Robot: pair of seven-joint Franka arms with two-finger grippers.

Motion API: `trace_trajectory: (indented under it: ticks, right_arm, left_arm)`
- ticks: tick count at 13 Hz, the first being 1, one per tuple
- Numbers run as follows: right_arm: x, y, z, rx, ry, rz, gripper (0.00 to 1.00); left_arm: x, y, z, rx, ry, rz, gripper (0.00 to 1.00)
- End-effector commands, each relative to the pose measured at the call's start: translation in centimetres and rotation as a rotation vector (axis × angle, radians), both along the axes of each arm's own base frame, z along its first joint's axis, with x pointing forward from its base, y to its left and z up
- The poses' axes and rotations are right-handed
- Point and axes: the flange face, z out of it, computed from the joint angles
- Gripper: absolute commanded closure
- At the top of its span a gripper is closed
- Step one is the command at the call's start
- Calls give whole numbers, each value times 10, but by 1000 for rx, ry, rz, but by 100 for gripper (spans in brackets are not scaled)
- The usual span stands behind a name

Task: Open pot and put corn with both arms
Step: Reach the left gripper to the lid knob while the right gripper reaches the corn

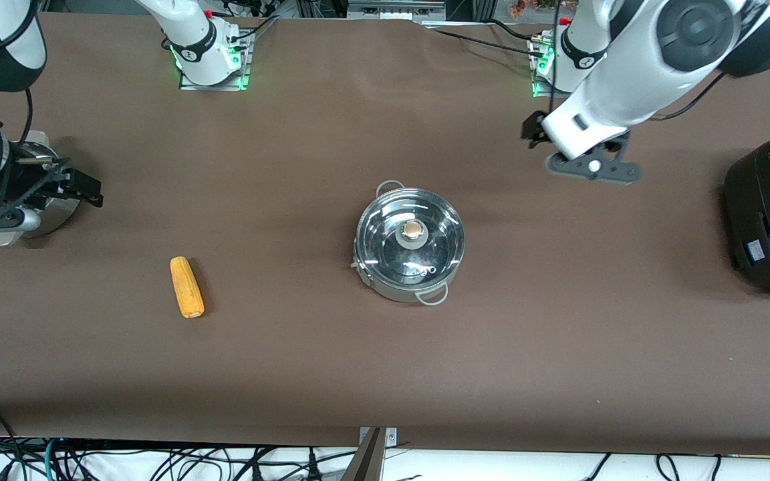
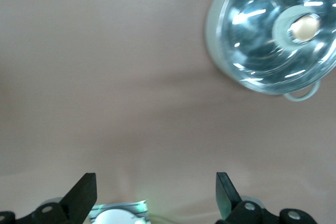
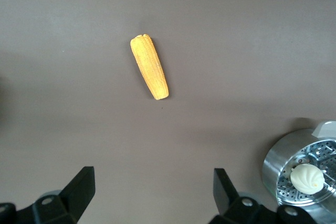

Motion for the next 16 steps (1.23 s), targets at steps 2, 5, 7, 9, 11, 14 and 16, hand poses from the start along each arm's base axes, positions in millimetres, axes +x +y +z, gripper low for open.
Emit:
trace_trajectory:
  ticks: [2,5,7,9,11,14,16]
  right_arm:
    - [21,9,-37,8,6,52,0]
    - [38,14,-74,11,2,85,0]
    - [48,30,-103,24,2,95,0]
    - [59,41,-132,25,-10,107,0]
    - [69,40,-164,33,-19,109,0]
    - [80,41,-209,67,-46,162,0]
    - [80,37,-243,62,-106,246,0]
  left_arm:
    - [26,-83,-32,-42,-40,54,0]
    - [33,-146,-86,-75,-120,150,0]
    - [38,-171,-127,-94,-163,146,0]
    - [41,-186,-157,-113,-184,140,0]
    - [43,-195,-171,-133,-209,139,0]
    - [42,-205,-193,-141,-217,121,0]
    - [32,-209,-200,-126,-197,117,0]
